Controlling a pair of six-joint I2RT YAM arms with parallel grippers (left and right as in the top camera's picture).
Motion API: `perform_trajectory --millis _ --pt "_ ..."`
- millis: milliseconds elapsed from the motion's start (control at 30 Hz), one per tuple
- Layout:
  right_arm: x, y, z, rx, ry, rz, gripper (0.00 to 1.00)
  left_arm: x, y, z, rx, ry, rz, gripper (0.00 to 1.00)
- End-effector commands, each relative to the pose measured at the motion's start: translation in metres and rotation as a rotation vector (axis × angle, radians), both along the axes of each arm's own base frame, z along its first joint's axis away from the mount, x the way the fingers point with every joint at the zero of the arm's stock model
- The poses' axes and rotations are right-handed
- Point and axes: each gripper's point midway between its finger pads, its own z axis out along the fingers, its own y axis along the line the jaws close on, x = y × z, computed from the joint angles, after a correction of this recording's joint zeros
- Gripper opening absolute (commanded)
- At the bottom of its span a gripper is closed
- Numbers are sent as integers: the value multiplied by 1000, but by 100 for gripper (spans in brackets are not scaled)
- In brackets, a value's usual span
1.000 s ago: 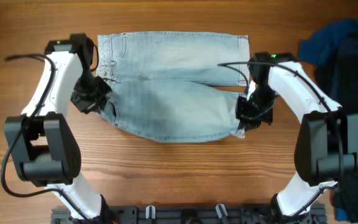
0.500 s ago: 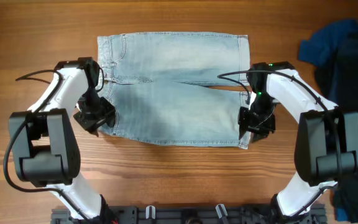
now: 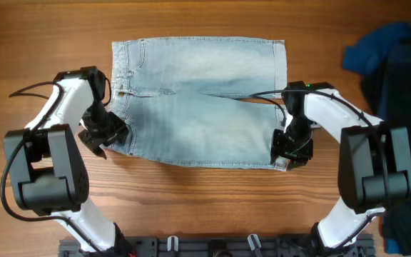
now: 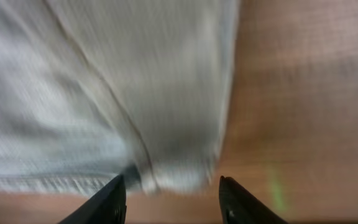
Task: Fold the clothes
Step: 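Hold the shorts' near edge with both grippers and adjust the grip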
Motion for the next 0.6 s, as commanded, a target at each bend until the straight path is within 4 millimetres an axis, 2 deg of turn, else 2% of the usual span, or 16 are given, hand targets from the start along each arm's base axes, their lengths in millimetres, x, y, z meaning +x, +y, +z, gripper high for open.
perform_trajectory --millis 0,67,133,167,200,233,300,367,533,567 --pt "0 2 -11 6 -16 -13 47 -2 2 -3 1 12 5 59" --pt "0 1 -19 2 -38 -9 35 -2 2 -3 1 13 5 59" --pt "0 -5 -21 -26 -45 2 12 -2 2 -3 1 13 4 59" --pt "0 -7 -22 -38 -46 7 4 -2 2 -3 1 13 4 59" --pt "-1 -9 -21 -49 -40 11 4 -3 2 -2 0 17 4 56" --pt "-3 -10 -21 -51 -32 17 4 -4 2 -2 0 20 3 45" --pt "-6 -10 -17 -47 -20 32 4 -5 2 -2 -10 23 -26 4" --pt "-5 -12 -5 -54 -20 40 4 -11 1 1 -18 49 -46 4" --pt "14 -10 28 -44 -102 64 4 -22 7 6 14 100 -59 6" --pt "15 -10 30 -43 -112 64 4 -22 9 5 26 97 -63 34"
